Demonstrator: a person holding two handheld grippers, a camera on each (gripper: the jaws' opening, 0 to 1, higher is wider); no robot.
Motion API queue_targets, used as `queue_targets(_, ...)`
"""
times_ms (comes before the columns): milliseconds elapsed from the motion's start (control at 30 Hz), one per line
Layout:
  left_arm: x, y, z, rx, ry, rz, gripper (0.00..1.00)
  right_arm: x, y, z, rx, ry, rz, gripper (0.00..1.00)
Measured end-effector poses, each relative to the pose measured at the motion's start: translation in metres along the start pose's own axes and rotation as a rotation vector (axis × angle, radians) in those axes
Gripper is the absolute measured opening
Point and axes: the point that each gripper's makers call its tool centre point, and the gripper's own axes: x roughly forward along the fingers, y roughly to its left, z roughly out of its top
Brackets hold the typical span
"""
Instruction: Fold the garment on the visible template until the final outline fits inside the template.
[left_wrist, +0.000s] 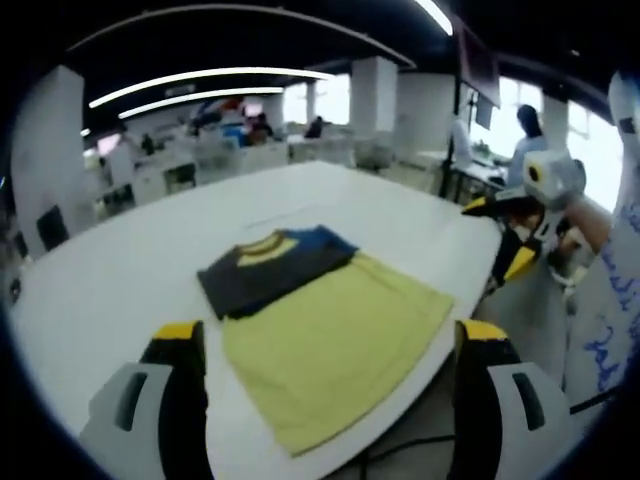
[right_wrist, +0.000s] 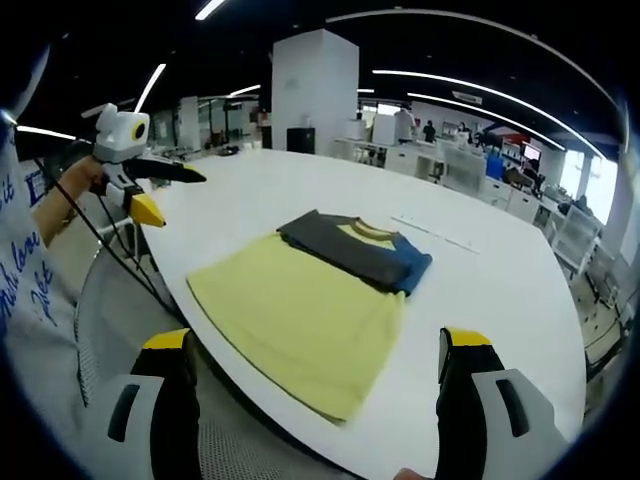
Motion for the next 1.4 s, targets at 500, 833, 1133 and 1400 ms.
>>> queue_targets(500,-0.012,0.002,-0.018,-0.019,0.042,0.007,1.0,-0.002,-0.001,-0.006,0.006,0.014,-0.01,1.0)
queue_targets(833,-0.014,0.001,-0.021,-0.029,0.038,-0.005,1.0,-0.002,-0.001,-0.007,0.008,0.016,-0.017,1.0)
queue_targets(1133,-0.015,0.002,-0.025,-0.037,0.049,0.005,1.0,-0.002,0.0,-0.009,0.01,0.017,-0.014,1.0)
queue_targets(1400,-0.013,0.007,-0.036,-0.063,0.081,0.004,1.0,-0.001,0.0,-0.011,0.012,0.023,-0.008,1.0)
